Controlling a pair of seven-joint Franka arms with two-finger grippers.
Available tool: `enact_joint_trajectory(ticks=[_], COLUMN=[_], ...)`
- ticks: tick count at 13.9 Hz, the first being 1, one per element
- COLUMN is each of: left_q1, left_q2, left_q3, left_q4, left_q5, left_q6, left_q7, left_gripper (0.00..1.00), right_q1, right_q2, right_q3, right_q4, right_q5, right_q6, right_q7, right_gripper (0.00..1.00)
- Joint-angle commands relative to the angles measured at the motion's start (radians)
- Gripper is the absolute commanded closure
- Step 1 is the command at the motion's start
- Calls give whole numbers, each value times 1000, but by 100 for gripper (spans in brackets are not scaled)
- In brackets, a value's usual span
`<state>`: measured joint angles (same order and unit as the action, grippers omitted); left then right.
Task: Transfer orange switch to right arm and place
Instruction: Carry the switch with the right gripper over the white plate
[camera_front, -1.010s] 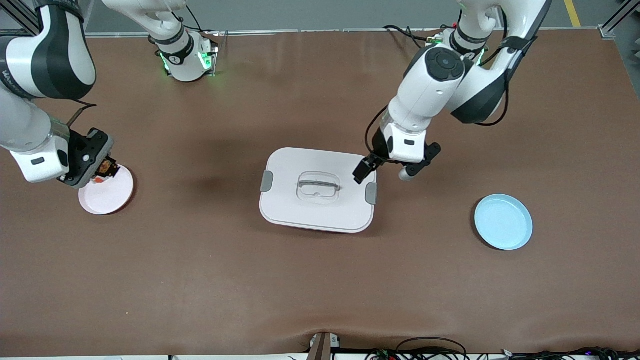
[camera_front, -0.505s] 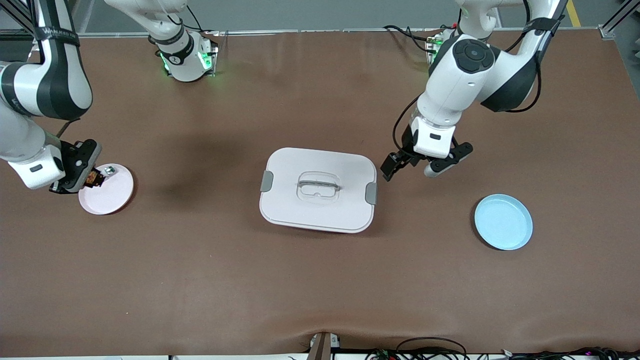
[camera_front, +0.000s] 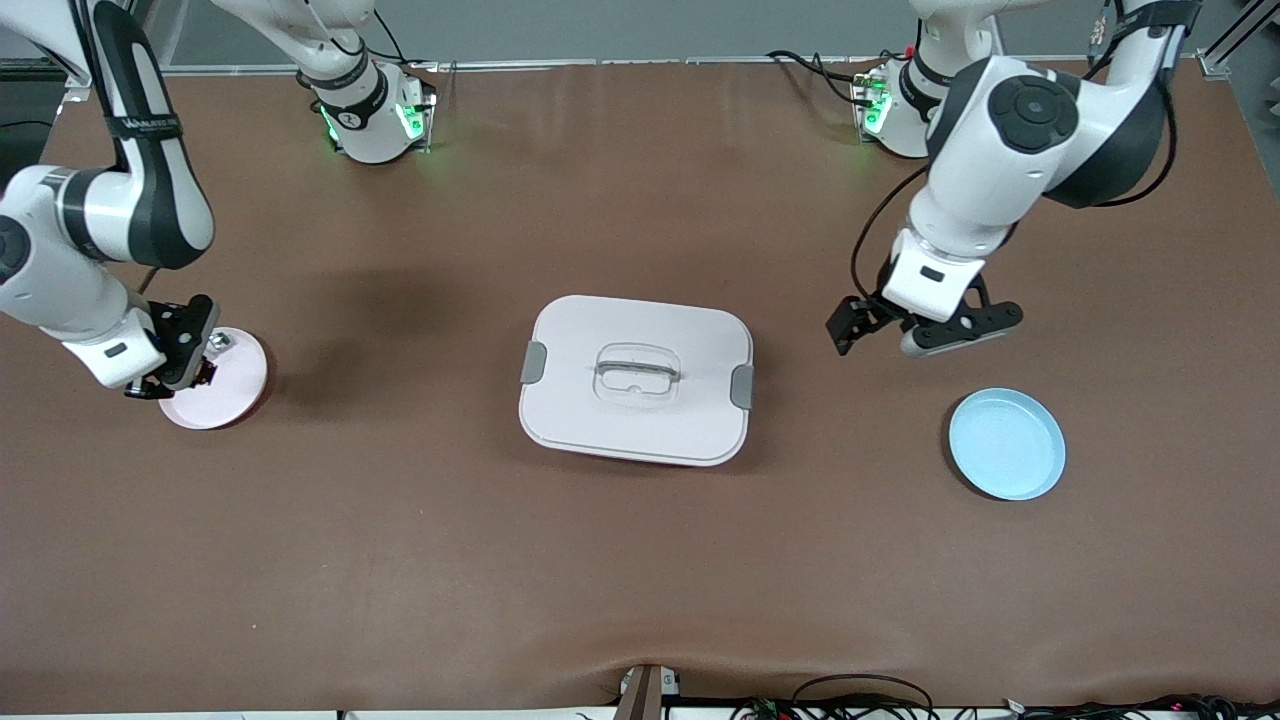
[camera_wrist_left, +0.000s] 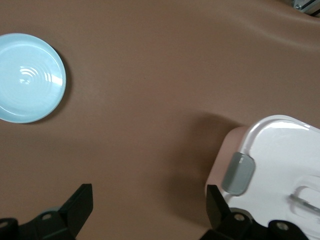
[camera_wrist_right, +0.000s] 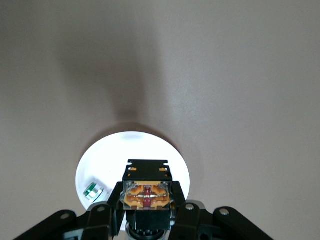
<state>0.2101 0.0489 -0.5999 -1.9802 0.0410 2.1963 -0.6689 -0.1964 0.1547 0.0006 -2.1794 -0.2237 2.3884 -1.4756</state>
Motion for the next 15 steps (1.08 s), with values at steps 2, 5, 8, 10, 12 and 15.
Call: enact_joint_trajectory(ticks=[2,5,8,10,12,15], left_q1=[93,166,250,287,301,324], left_q2=[-57,-60,-58,-57,-47,-46], left_q3=[-9,-5,-3,-3,0,0], left_q4=[-22,-2,55,108,177,230], left_q5=[-4,-18,-65,-67,-66,-66], left_q6=[-41,-113,-164,-220,-292,-319], left_q7=[150,323,437,462,463,463], left_gripper=[0,0,0,0,0,0], right_q1=[-64,-122,-135,-135,-136,-161], right_q2=[3,37,78,95,120,160], right_q3=[16,16,16,16,16,16], right_q4=[-94,-121,-132,-134,-132,-132], right_q5=[-100,-152,-216,-243,-252,-253], right_q6=[144,231,281,307,317,362], right_q7=[-14,-15,-15,-15,-51,-61], right_gripper=[100,100,100,100,100,100])
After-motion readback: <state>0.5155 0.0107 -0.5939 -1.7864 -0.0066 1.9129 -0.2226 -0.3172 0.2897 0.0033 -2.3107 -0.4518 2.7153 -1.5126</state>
